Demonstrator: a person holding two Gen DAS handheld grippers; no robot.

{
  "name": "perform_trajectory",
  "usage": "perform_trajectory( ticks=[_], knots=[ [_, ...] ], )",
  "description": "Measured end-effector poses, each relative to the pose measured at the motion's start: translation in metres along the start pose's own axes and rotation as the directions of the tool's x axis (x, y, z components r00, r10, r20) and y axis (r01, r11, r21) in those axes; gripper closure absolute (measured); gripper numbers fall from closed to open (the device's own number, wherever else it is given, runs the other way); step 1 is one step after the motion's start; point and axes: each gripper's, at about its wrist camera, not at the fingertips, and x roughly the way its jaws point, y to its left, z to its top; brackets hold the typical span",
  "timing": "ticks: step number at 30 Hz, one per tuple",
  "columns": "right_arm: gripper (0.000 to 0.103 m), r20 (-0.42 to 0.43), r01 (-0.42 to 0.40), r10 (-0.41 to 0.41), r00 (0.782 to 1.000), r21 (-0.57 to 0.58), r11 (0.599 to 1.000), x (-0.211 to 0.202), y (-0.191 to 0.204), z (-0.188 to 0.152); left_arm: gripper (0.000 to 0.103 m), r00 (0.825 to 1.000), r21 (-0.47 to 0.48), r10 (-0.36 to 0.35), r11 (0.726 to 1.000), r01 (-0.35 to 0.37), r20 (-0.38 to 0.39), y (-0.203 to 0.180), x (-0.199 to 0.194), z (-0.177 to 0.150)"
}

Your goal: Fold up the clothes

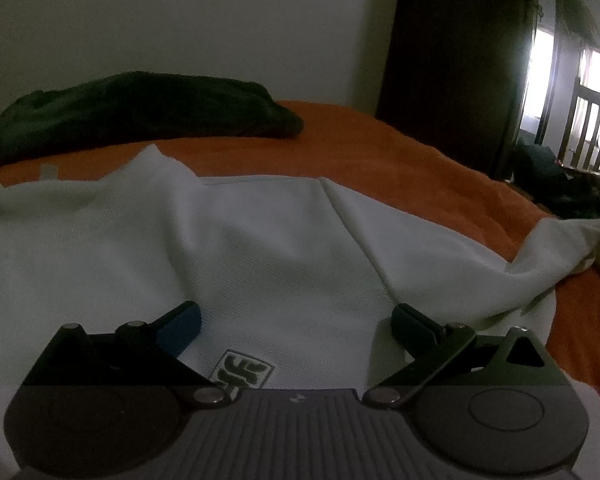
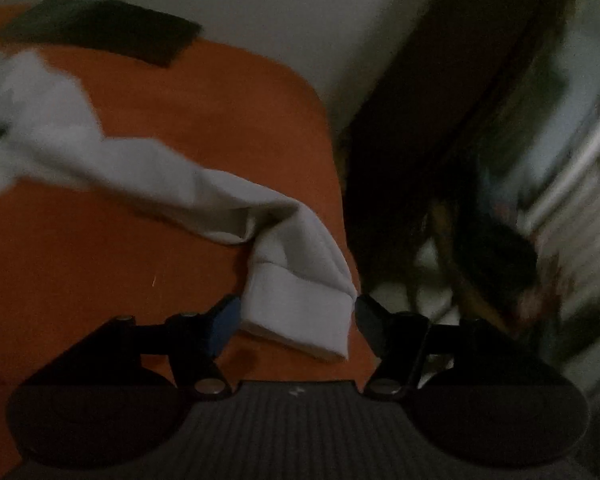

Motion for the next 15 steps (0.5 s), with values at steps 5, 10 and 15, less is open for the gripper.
perform_trajectory(
  ticks=[5, 10, 15],
  knots=[
    [0.049, 0.059, 0.055, -0.049, 0.997, -0.105, 0.993, 0.04, 0.037, -0.027, 0.0, 0.999, 0.057, 0.048, 0.997, -0.047, -0.015, -0.009, 0.005, 0.001],
    [0.093, 0.093, 0.026, -0.019, 0.995, -0.067, 0.997, 0.056, 0.016, -0.033, 0.0, 0.998, 0.079, 0.068, 0.995, -0.066, -0.018, -0.013, 0.007, 0.003],
    [0.094, 0.212, -0.126, 0.073, 0.975, 0.245, 0.961, -0.024, -0.089, -0.006, 0.0, 0.999, 0.043, 0.039, 0.998, -0.039, -0.012, -0.005, 0.006, 0.003]
  ],
)
